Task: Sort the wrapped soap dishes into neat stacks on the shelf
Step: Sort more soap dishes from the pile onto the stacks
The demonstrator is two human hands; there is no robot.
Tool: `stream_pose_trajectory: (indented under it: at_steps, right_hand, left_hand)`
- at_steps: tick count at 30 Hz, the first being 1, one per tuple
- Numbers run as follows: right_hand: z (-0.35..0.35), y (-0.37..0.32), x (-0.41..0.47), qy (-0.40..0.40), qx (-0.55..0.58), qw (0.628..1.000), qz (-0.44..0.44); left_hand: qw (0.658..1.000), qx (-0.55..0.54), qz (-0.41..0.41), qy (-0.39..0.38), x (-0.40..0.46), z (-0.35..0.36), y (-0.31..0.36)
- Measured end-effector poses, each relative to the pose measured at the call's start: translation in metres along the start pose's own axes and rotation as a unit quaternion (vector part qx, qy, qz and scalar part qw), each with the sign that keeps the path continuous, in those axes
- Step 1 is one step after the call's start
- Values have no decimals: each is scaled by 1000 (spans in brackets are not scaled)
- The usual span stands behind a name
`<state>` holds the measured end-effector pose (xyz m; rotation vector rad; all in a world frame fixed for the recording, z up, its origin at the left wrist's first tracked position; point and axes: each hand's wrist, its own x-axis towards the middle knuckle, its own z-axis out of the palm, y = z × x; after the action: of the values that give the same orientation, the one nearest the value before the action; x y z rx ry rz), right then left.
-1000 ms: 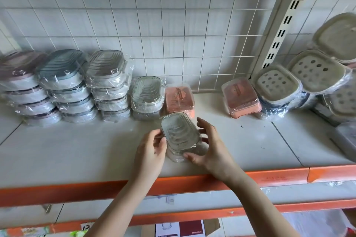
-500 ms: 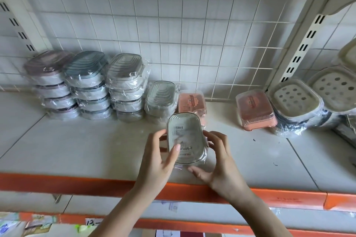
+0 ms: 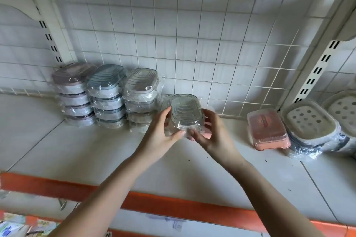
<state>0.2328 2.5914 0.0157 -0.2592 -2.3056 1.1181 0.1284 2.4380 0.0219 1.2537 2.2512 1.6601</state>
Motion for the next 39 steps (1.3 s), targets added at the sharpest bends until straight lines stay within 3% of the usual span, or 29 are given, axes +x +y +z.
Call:
stream_pose_trajectory:
  at_steps: [6,14,21,30,35,39]
  right_hand:
    - [7,3,30,-13,-31,998,48]
    - [22,-5,54,13,-86,995,54]
    - [37,-9,58,56,-190,979,49]
    - [37,-20,58,35,-216,972,79]
    - [25,-24,53,4,-223,970,95]
    - [7,-25,36,28,-227,967,115]
  left_hand:
    - [998,61,-7,18,27,-13,-15]
    - [971,182,30,149,30,-9,-21]
    - [954,232,87,170,20,-13,-23]
    - [964,228,81,110,19,-16,-25]
    - [963,178,124,162,15,-22,-19]
    - [970,118,167,133,9,-20,-3]
